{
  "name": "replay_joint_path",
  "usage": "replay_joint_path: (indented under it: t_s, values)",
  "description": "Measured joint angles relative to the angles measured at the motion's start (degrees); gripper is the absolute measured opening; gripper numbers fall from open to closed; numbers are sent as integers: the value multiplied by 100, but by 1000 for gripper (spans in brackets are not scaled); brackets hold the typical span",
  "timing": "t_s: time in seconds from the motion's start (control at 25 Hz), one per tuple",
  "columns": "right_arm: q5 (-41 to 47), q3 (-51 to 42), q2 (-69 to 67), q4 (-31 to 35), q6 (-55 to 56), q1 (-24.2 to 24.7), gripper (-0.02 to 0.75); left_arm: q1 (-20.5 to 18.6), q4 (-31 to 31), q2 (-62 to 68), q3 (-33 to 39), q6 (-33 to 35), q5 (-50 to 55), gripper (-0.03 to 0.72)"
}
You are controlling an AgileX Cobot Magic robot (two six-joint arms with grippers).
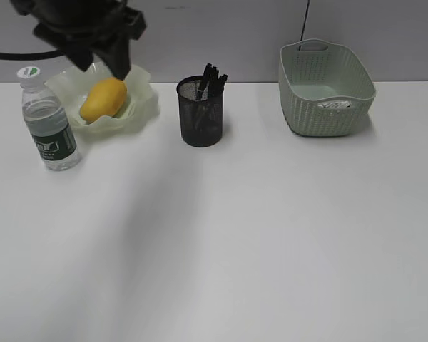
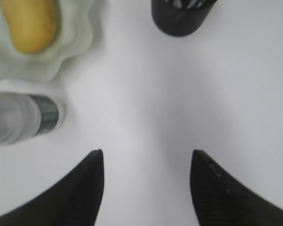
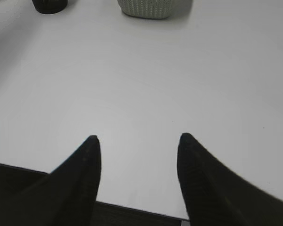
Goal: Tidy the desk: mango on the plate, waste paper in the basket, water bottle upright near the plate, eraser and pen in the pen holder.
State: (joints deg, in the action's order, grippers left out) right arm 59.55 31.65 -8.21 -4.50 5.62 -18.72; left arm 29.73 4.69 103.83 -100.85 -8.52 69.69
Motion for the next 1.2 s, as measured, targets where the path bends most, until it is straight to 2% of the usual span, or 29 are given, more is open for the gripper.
replay_joint_path:
  t_s: [0.4,0.6,0.72,0.96,1.2]
  values:
    - [0,0,0,5,0,0,428,-873,-76,-2395,2848,144,-275,446]
    - [7,0,0,5,0,0,513,-1241,-97,-3800,3991,314,-399,447]
    - [98,0,0,5,0,0,545,-1286,-113,-4704,4577,340,-455,454]
    - [404,0,0,-31,-5,0,554,-1286,-321,-6795,5520,345,-470,464]
    - [424,-98,0,-39,-115,0,554,-1286,-404,-8656,5991,345,-209,465]
